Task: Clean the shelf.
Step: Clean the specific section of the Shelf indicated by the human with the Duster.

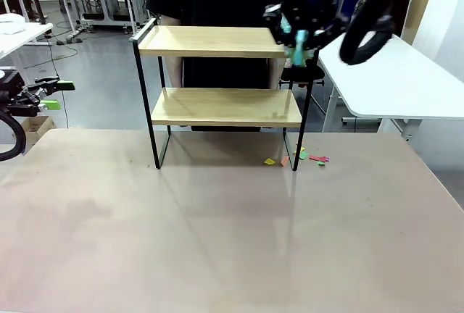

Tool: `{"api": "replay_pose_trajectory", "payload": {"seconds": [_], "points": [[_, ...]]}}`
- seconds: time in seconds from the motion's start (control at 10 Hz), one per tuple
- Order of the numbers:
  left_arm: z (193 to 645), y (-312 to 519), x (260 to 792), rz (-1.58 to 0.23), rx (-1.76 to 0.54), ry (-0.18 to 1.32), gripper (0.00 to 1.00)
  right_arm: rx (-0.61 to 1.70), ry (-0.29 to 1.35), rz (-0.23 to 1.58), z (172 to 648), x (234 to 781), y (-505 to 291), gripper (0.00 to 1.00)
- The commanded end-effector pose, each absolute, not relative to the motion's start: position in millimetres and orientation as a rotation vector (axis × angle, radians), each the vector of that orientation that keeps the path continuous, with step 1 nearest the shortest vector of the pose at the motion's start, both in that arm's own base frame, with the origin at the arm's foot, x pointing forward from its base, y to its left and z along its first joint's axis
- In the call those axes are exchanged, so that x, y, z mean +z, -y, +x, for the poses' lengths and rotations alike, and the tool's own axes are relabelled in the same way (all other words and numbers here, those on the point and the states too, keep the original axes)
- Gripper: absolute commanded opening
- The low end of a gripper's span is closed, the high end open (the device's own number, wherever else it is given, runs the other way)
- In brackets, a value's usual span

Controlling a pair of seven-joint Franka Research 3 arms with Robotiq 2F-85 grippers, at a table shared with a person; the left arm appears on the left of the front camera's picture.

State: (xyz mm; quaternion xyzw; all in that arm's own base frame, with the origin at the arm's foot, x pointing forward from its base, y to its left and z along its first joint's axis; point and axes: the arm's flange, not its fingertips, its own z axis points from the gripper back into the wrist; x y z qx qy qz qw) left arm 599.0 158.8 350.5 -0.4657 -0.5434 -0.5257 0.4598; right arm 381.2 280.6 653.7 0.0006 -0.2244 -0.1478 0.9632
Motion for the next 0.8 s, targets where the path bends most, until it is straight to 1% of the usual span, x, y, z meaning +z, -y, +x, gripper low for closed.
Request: {"api": "replay_pose_trajectory", "payload": {"seconds": [0.0,0.1,0.2,0.3,0.7], "points": [[597.8,-158.6,352.8,-1.141,-1.310,1.340,1.00,-0.310,0.478,-0.035,364.7,664.7,-251.0,0.13],[597.8,-158.6,352.8,-1.141,-1.310,1.340,1.00,-0.275,0.509,-0.043,358.0,671.3,-248.3,0.13],[597.8,-158.6,352.8,-1.141,-1.310,1.340,1.00,-0.213,0.515,-0.012,351.5,675.1,-250.8,0.13],[597.8,-158.6,352.8,-1.141,-1.310,1.340,1.00,-0.289,0.491,-0.021,367.5,671.2,-259.5,0.13],[597.8,-158.6,352.8,-1.141,-1.310,1.340,1.00,-0.289,0.491,-0.021,367.5,671.2,-259.5,0.13]]}}
